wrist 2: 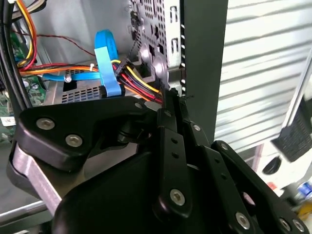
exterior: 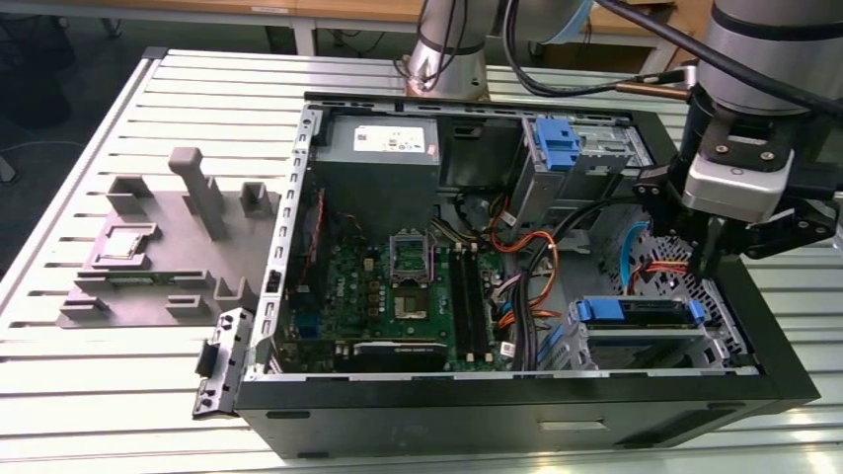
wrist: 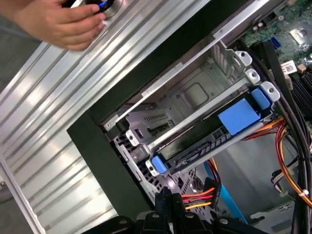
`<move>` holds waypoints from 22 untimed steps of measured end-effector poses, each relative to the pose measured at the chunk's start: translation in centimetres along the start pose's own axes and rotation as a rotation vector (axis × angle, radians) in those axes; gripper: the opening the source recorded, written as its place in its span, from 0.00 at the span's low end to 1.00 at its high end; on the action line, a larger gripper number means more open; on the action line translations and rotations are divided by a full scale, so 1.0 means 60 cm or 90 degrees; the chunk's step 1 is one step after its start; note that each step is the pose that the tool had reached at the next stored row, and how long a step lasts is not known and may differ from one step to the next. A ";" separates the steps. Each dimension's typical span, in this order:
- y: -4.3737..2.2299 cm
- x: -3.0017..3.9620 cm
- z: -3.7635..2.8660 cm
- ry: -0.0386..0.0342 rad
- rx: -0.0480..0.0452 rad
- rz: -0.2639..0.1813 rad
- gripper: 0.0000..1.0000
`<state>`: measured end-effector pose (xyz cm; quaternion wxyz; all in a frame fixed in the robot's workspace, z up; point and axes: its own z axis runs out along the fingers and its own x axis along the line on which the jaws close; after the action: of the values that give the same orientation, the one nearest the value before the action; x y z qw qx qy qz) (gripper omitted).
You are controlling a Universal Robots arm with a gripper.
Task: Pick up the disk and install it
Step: 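Insert the first disk wire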
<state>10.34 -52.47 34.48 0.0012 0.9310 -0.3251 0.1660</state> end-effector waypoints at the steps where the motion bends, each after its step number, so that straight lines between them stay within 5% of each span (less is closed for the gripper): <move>1: 0.000 0.000 0.000 0.0012 -0.0034 0.010 0.17; 22: 0.006 -0.007 -0.003 -0.0001 -0.0046 0.026 0.17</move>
<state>9.76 -52.49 34.50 0.0012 0.9243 -0.3443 0.1647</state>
